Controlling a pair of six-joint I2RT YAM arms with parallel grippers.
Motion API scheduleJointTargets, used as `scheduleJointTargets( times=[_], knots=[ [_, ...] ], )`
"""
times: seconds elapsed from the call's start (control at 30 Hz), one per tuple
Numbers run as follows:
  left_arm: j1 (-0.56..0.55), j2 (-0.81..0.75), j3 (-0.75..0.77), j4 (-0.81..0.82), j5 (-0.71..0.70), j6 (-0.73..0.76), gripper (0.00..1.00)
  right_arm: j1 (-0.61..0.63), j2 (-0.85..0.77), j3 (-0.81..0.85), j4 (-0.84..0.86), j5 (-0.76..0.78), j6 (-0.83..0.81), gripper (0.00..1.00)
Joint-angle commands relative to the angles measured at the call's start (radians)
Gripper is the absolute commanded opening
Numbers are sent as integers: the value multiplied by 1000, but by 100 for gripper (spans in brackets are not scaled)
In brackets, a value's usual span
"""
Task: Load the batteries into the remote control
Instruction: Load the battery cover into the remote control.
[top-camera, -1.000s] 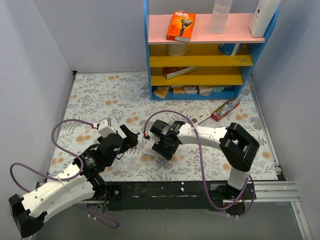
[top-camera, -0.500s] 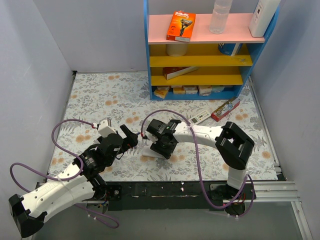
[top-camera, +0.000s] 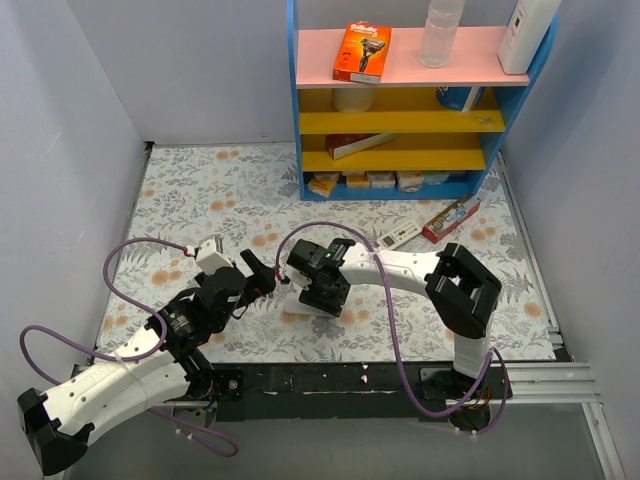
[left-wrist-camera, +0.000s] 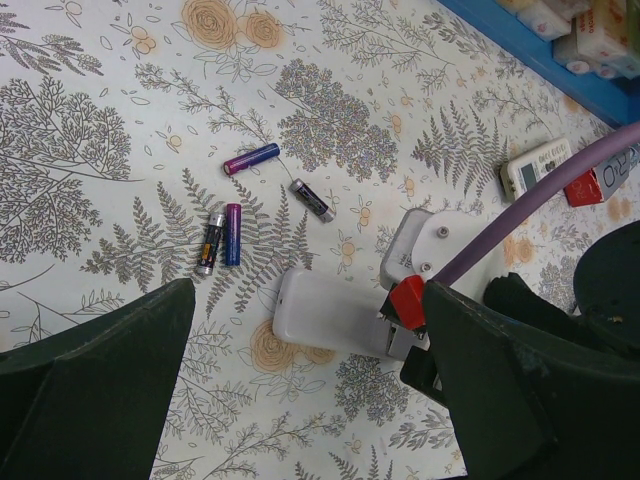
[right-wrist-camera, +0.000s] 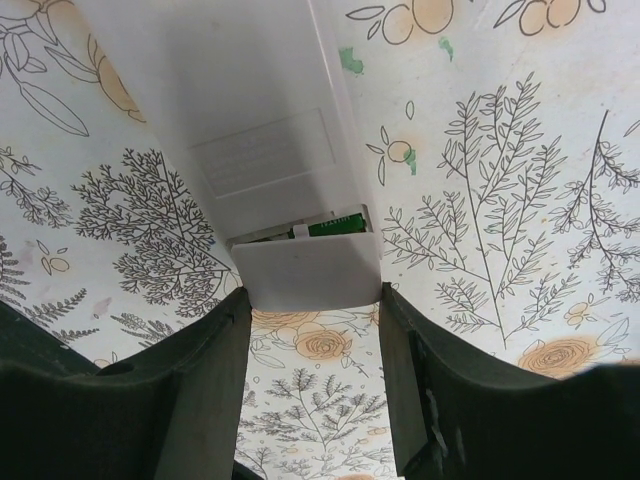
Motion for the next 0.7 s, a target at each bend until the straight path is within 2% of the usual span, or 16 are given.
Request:
scheduleJointTargets(
  times=[0.0, 0.67],
  knots=[
    [-4, -7, -3, 1, -19, 11, 98, 8, 15, 52, -38, 7, -47, 47],
    [-4, -15, -7, -15, -13, -6, 98, 22, 23, 34, -30, -45, -101, 50]
  ],
)
